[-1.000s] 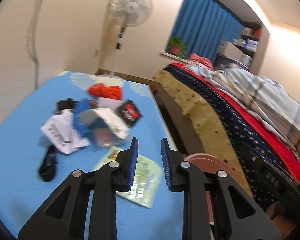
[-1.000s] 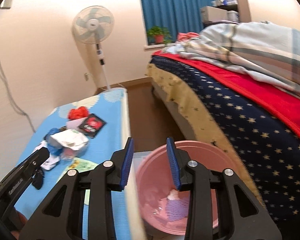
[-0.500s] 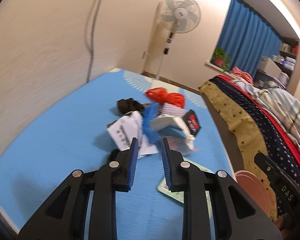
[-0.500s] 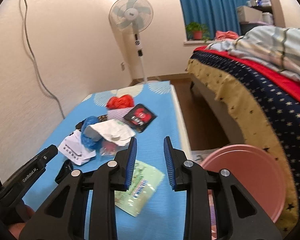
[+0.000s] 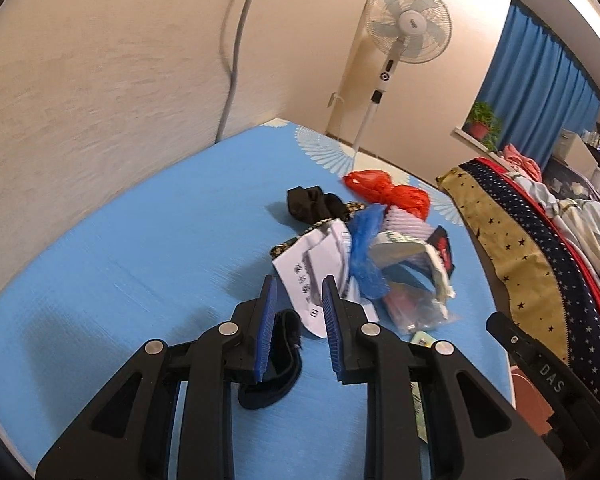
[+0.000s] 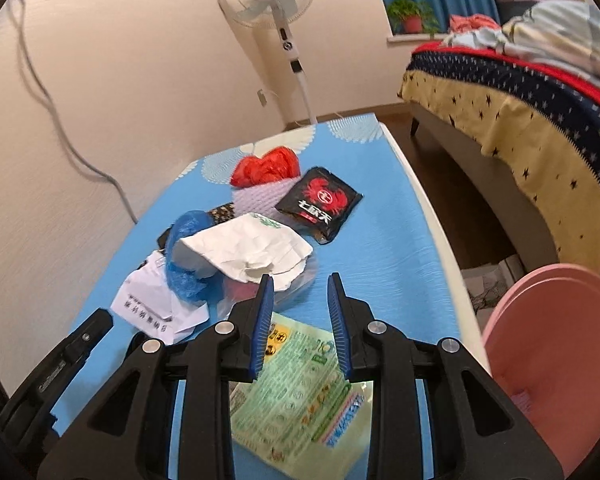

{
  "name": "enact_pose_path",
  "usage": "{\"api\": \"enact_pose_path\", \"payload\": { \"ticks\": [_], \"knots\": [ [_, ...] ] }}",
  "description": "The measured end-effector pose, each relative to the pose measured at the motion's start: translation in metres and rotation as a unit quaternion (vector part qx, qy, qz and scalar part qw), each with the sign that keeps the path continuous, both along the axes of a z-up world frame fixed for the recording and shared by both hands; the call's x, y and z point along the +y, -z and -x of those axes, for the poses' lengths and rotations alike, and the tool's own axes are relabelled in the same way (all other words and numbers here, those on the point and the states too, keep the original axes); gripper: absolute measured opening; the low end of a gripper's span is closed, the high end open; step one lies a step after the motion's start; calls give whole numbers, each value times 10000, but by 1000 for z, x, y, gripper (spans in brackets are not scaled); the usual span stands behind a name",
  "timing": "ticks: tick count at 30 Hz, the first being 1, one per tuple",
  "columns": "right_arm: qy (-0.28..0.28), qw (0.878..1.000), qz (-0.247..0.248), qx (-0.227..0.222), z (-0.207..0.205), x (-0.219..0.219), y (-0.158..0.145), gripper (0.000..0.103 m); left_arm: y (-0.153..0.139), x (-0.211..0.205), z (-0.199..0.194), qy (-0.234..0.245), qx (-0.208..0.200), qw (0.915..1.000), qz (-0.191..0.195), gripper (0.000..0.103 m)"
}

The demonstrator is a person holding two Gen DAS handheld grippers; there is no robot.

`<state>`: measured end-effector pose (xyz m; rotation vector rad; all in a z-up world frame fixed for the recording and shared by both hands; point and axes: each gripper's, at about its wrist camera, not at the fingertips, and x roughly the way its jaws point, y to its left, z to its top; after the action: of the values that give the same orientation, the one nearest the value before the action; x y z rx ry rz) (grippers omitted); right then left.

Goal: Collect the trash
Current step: 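Move both open tools back over the trash pile, then grasp the white receipt with the left tool while the right tool grasps the clear plastic bag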

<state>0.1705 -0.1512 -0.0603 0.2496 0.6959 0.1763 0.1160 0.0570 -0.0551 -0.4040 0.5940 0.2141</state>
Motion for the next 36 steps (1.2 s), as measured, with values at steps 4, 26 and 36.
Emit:
{"api": "enact_pose_path", "payload": {
  "ticks": [4, 26, 36],
  "knots": [
    [66, 9998, -110, 159, -14, -2, 8, 29, 8, 9, -6, -96, 73, 9997, 202, 35],
    [-141, 9982, -416, 398, -35, 0, 24, 2, 12, 1, -27, 233, 102, 9990, 372, 6],
    [-458, 9984, -269, -178, -12, 5, -23, 0, -17, -7, -13, 447, -231, 9985, 223, 0]
  ]
}}
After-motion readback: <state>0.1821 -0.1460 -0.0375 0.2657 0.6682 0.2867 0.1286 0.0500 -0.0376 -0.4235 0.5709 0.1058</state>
